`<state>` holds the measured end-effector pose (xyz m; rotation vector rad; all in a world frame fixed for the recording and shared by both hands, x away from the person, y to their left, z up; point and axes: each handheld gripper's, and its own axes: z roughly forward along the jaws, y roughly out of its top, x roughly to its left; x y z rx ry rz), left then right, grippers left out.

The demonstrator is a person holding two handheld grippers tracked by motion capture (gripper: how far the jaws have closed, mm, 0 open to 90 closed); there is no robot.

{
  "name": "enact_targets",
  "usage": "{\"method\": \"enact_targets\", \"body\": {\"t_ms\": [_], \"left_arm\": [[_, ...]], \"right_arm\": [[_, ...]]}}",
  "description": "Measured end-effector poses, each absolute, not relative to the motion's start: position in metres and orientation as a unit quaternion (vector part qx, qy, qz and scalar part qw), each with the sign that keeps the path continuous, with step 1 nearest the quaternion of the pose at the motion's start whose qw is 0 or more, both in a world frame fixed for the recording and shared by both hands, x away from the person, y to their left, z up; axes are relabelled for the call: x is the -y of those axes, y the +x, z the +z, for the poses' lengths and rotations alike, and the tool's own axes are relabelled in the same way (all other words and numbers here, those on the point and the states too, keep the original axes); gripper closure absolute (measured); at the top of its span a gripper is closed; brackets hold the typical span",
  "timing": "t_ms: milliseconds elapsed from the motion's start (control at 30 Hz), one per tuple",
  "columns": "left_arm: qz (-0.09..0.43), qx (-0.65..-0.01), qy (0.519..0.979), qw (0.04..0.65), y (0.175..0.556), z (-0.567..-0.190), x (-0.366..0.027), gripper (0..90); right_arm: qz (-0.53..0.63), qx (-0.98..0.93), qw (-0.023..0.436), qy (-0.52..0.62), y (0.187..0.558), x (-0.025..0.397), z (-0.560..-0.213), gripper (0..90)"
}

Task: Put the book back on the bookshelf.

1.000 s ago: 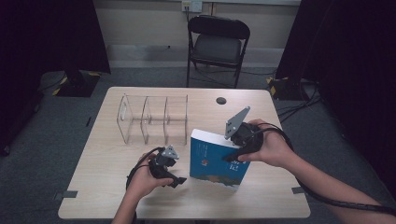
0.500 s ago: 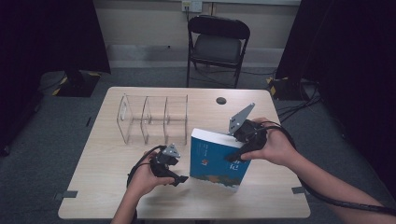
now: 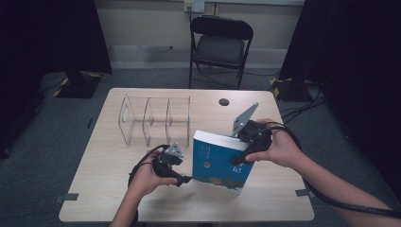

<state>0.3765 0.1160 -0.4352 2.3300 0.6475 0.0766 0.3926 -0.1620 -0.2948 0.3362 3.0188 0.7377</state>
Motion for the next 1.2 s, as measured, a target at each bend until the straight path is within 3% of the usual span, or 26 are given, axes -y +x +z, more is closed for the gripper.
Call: {"method": "enact_targets", "body": {"t_ms": [300,1200], "left_arm": [[0.026,-0.230,0.914,0.334,0.384,-0.415,-0.112,28.4],[0.039,-0.189,0.933,0.305,0.394,-0.349,-0.094,24.1]], "right_arm": [[0.236,-0.966,0.009,0.106,0.391,0.167,-0.290,35.7],[0.237,-0.966,0.007,0.101,0.388,0.176,-0.292,35.5]]}}
